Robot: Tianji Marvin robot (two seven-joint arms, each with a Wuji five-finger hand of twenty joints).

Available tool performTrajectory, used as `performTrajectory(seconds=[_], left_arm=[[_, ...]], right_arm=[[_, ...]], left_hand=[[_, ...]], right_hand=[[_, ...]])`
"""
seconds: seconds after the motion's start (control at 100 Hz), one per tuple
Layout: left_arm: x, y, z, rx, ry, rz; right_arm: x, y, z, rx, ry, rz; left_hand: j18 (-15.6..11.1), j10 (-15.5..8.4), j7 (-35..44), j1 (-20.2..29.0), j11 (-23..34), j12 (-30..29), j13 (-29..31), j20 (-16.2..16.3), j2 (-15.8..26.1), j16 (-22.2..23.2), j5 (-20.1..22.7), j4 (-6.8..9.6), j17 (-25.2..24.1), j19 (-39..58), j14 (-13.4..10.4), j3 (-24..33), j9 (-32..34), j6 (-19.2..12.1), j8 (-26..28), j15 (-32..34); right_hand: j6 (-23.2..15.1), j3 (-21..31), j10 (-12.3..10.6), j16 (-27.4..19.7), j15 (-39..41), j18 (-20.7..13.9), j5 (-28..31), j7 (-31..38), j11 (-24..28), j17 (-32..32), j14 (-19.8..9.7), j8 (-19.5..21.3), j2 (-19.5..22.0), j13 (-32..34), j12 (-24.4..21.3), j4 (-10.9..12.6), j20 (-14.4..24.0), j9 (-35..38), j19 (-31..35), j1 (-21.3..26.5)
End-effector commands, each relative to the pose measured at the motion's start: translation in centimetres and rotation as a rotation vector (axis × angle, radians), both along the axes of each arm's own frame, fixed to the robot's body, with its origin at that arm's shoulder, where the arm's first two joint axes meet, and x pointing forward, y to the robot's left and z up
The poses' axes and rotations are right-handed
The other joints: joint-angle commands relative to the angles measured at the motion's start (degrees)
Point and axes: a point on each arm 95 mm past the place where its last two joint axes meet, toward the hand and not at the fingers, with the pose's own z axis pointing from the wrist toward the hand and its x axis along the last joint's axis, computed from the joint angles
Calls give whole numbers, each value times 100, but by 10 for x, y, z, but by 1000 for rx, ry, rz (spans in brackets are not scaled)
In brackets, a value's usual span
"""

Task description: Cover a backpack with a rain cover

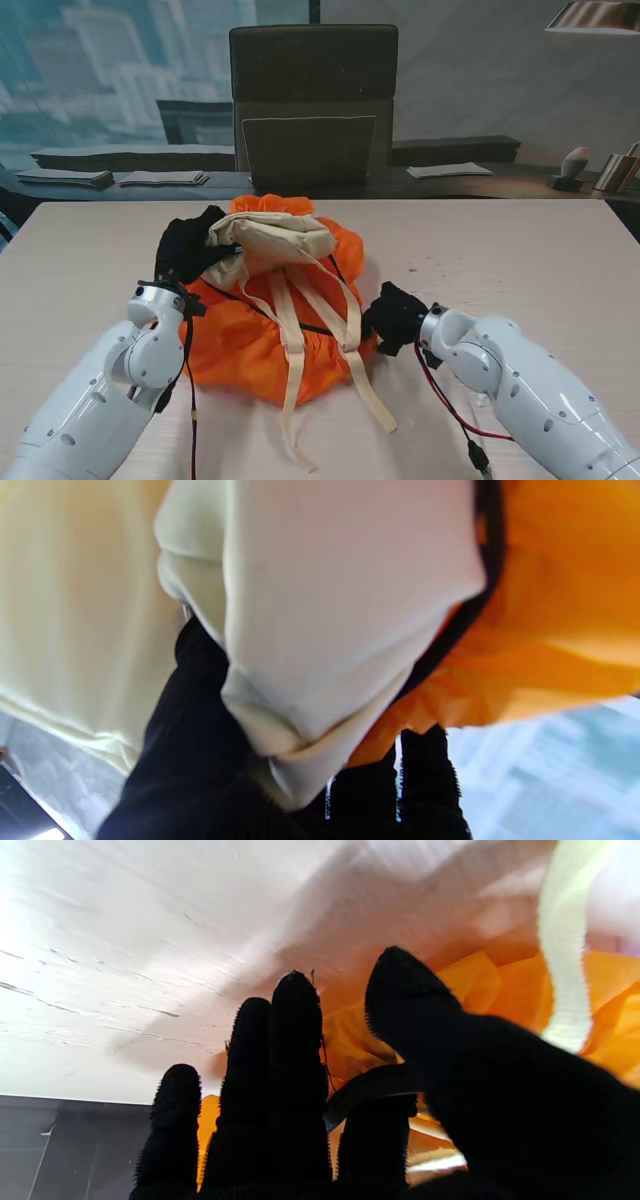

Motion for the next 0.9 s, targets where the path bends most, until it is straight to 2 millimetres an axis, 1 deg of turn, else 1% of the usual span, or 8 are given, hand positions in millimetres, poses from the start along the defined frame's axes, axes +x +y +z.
performTrajectory(seconds=[0.0, 0.26, 0.37, 0.49, 0.56, 0.71, 0.83, 0.89], left_arm=[[1, 6, 0, -25, 25, 16], [3, -14, -17, 107, 90, -127], [0, -19, -22, 176, 123, -157], [-11, -25, -21, 231, 241, -215], [-20, -26, -16, 287, 283, -244], [-36, -24, 2, 393, 315, -324], [-45, -27, 9, 366, 246, -386], [-47, -31, 11, 369, 192, -438]], right_arm=[[-6, -4, -5, -6, 4, 2], [-11, 1, 8, 65, 4, 13], [-17, 3, 19, 142, 6, 32], [-19, 7, 29, 233, -44, 36], [-18, 8, 32, 253, -76, 35], [-17, 13, 33, 311, -116, -4], [-17, 15, 29, 357, -136, -33], [-17, 15, 27, 362, -148, -42]], left_hand=[[-34, -128, 627, 1013, 559, -31, 163, 140, 997, 0, 43, 366, -126, 234, 154, 703, 270, -312, -37, 384], [-127, -157, 197, 647, 522, -220, 252, 307, 871, -24, 504, 450, -568, 479, 117, 685, 503, -692, -223, 489], [247, -236, -252, -377, 149, -113, 39, 209, 304, 22, 630, 324, -838, 216, 74, 1963, 446, -921, -262, 338], [329, -168, -2313, -2530, -687, -1984, -1707, -309, -102, -150, -530, 520, -1524, -794, -40, 2597, -2032, -467, -1090, -693], [210, 67, -3390, -2850, -1343, -2647, -2782, -558, -193, -727, -1227, 516, -1781, -1252, -83, 1759, -3230, -221, -2163, -1642], [-39, 218, -4958, -2640, -2791, -3663, -3871, -949, -390, -1598, -1236, 493, -1871, -2370, -263, 766, -4086, -292, -3471, -2838], [7, 96, -3954, -2536, -2686, -3346, -3902, -637, -648, -1539, -1192, 481, -1874, -2657, -290, 1064, -4056, -672, -2804, -2895], [7, -19, -2913, -2761, -2390, -3265, -3828, -618, -956, -1507, -974, 383, -1859, -2693, -349, 2212, -3938, -1317, -2039, -2784]], right_hand=[[-173, 256, 413, 86, 268, 154, 76, 128, 365, 110, -19, 271, 257, 426, 363, 191, -170, 313, 64, 362], [-1, 860, 692, 199, 1073, 189, 389, 111, 589, 251, 294, -109, -100, 424, 968, 156, -492, 237, 173, 525], [-62, 926, 639, 229, 1184, 175, 431, 90, 632, 242, 258, -46, -103, 427, 998, 108, -521, 245, 163, 428], [14, 997, 673, 207, 1208, 225, 514, 66, 612, 356, 313, -41, -148, 491, 983, 93, -522, 310, 206, 453], [-7, 1007, 667, 195, 1206, 234, 525, 55, 603, 376, 311, -40, -146, 511, 981, 86, -524, 328, 211, 434], [82, 1040, 712, 188, 1216, 272, 514, 69, 593, 412, 378, -23, -185, 531, 1003, 73, -527, 352, 222, 460], [116, 1061, 742, 174, 1225, 310, 542, 74, 576, 452, 425, -43, -203, 574, 1007, 70, -522, 395, 246, 471], [122, 1078, 738, 164, 1223, 321, 552, 77, 568, 461, 444, -47, -213, 592, 1010, 69, -520, 412, 251, 473]])
